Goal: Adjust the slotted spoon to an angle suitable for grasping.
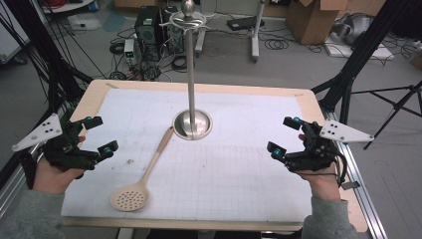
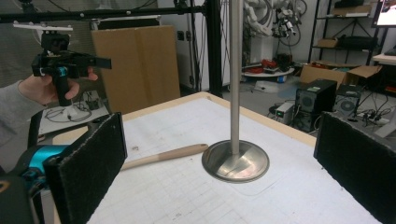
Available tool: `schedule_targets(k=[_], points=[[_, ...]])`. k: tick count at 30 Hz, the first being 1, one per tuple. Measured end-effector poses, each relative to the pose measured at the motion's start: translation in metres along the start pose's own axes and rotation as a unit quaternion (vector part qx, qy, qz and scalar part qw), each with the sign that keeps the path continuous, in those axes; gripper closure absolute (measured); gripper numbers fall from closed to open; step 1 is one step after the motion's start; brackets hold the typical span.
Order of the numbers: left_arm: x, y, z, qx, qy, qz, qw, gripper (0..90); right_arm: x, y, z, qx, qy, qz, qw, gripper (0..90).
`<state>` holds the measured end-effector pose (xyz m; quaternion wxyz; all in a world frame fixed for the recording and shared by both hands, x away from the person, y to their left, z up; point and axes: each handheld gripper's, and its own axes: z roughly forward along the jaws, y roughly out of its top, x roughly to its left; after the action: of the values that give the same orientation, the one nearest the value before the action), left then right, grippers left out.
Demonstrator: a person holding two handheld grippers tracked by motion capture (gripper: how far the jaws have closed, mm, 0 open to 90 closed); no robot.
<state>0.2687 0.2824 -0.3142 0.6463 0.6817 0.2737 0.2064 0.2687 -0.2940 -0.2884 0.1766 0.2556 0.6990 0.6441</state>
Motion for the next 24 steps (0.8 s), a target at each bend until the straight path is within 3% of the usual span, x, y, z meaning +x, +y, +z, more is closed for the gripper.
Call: schedule_targets(k=[9, 15, 24], points=[[0.002, -0.005, -0.004, 0.000, 0.019, -0.008, 0.9998, 1.7, -0.001, -0.003, -0.004, -0.003, -0.003, 0.007, 1.0000, 1.2], [0.001, -0.010, 0.001, 0.009, 0.014, -0.006, 0.9998, 1.7, 0.000, -0.003, -0.005, -0.009, 0.002, 0.008, 0.9999, 1.1], [0.004, -0.022, 0.011, 0.030, 0.018, -0.003, 0.9994, 5.0, 0.001, -0.005, 0.004, 0.011, 0.009, 0.010, 0.9999, 1.2]])
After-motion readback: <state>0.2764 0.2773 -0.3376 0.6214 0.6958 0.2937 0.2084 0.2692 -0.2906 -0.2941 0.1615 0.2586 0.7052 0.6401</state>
